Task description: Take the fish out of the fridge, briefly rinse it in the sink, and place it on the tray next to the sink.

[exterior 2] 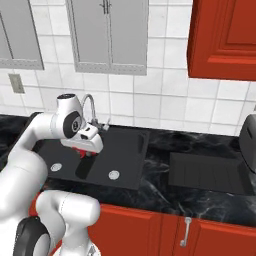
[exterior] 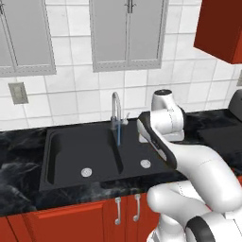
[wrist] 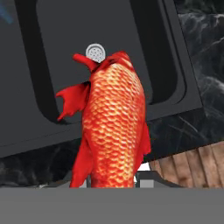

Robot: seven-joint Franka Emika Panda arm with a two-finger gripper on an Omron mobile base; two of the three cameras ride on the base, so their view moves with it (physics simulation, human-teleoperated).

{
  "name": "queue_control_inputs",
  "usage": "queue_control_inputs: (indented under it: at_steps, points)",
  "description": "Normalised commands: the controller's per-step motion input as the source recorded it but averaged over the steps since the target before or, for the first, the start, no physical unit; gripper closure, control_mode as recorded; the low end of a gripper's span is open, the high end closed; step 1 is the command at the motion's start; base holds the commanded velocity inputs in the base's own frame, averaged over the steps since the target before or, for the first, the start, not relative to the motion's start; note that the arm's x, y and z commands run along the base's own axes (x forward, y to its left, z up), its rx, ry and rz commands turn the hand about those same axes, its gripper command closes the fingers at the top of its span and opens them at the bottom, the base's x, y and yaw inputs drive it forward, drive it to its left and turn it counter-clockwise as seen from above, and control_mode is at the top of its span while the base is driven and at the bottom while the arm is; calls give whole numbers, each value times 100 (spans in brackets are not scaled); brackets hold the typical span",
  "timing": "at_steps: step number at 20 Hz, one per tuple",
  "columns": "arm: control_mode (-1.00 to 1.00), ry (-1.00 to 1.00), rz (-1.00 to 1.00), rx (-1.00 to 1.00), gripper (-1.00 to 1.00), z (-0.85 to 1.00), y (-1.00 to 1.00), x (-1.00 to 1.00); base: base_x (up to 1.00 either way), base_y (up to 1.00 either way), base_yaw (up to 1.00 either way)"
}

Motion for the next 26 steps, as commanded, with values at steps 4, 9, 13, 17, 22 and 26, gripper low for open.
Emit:
queue_control_inputs:
  at_steps: [4, 9, 13, 17, 22, 26]
  points:
    - [-100, 0, 2, 11, 100, 0, -19, 59, 21, 0, 0]
    - [-100, 14, 21, 26, 100, 0, -26, 96, 0, 0, 0]
    - [-100, 28, 30, 28, 100, 0, -16, 82, 0, 0, 0]
    - [-100, 13, 34, 13, 100, -3, 4, 28, 0, 0, 0]
    - [-100, 1, 12, 3, 100, -28, 0, 0, 0, 0, 0]
    - [-100, 8, 45, 10, 100, -29, 0, 1, 0, 0, 0]
